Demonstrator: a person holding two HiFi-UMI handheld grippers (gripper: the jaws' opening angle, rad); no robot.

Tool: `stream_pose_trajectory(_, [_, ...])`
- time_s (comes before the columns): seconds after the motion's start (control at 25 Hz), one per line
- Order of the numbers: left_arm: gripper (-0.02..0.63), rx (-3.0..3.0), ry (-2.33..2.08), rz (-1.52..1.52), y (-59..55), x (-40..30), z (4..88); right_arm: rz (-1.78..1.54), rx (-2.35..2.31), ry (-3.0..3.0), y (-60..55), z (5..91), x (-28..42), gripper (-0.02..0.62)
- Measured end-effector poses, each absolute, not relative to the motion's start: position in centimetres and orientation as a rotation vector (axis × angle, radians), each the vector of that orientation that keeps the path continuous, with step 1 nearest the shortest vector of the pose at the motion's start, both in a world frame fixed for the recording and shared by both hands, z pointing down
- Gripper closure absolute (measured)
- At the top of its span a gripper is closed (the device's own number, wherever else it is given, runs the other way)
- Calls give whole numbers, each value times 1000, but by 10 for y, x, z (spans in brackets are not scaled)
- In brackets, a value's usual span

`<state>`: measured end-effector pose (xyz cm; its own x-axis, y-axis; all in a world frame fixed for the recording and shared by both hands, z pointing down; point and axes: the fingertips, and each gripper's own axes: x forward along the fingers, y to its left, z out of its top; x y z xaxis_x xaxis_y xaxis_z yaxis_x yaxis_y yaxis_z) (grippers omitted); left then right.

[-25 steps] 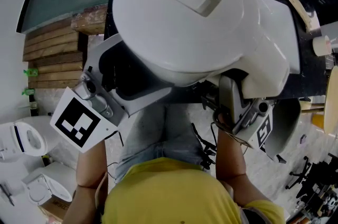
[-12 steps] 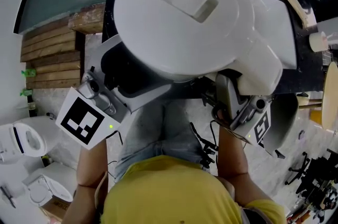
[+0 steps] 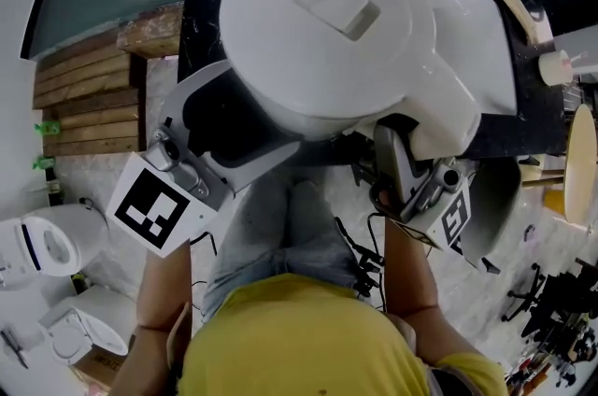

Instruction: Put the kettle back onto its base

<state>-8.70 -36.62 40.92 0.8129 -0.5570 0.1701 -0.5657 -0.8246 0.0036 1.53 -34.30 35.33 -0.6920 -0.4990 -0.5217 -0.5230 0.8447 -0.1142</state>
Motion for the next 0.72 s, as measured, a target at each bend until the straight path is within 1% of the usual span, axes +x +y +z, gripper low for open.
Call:
stream_pose_trajectory(0.44, [206, 2934, -924, 225, -365, -84, 410, 56, -735, 2454, -339, 354, 20, 502])
stream_pose_trajectory(0.52, [207, 2931, -920, 215, -365, -84, 410, 53, -725, 2471, -336, 355, 18, 456])
stream_pose_trajectory(0.72, [216, 2919, -925, 176, -364, -86, 410, 93, -696, 2512, -329, 353, 12, 404])
